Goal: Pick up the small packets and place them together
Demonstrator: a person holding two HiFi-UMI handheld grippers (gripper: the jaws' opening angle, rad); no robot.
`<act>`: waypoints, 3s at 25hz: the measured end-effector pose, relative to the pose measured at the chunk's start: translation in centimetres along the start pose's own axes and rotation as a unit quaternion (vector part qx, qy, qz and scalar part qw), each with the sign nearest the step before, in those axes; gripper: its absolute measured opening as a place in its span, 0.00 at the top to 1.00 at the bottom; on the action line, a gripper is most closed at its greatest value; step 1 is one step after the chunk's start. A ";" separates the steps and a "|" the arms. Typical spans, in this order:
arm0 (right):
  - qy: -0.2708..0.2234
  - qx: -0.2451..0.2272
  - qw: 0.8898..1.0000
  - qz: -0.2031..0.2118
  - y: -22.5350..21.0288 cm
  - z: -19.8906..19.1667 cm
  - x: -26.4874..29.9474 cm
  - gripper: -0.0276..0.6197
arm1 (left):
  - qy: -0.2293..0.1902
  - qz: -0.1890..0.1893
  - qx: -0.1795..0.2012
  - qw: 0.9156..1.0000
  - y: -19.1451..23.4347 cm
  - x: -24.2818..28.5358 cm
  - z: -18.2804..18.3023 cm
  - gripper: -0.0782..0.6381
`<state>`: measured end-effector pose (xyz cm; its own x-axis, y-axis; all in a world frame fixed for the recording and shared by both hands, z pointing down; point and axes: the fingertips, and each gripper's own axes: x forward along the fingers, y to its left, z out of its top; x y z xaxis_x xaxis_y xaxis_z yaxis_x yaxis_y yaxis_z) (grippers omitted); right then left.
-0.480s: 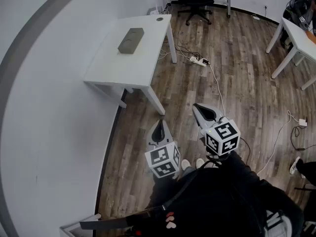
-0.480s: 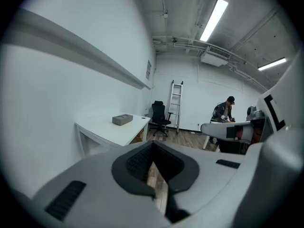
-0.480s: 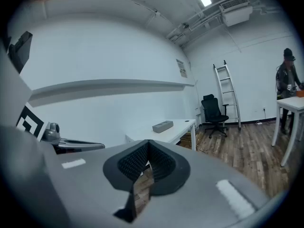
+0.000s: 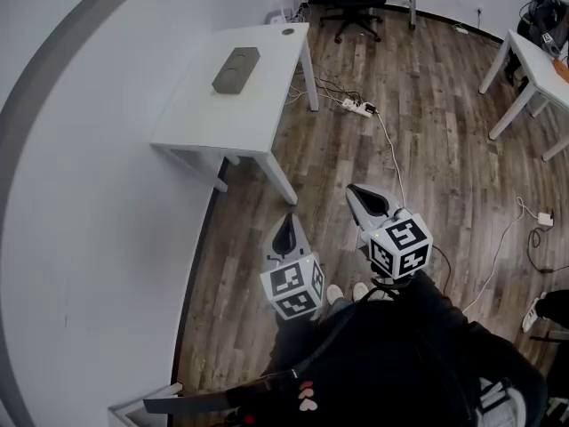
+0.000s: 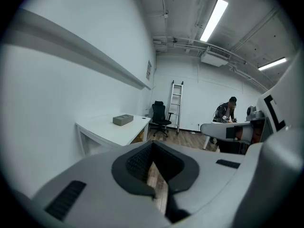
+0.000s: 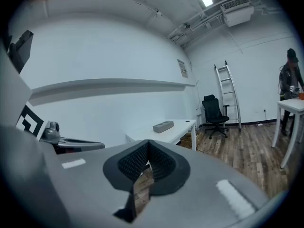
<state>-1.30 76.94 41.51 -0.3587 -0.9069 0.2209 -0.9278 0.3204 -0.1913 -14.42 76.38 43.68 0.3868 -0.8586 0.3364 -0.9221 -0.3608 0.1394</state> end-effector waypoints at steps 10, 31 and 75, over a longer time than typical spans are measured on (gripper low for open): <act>-0.007 -0.001 1.000 0.010 0.5 0.0 0.3 0.96 | 0.007 -0.017 0.005 1.000 0.0 0.3 -0.4 0.89; -0.019 0.003 0.999 -0.029 -9.8 2.3 9.2 0.96 | 0.031 -0.040 0.030 0.998 -0.4 13.9 1.7 0.89; -0.047 0.023 0.997 -0.063 -42.7 19.0 41.8 0.96 | 0.025 -0.107 0.041 0.993 -5.2 61.4 20.1 0.89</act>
<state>25.32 20.17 40.75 -0.2258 -0.9616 0.1558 -0.9585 0.1907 -0.2119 14.20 18.20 44.88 0.5721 -0.7403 0.3531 -0.8144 -0.5640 0.1369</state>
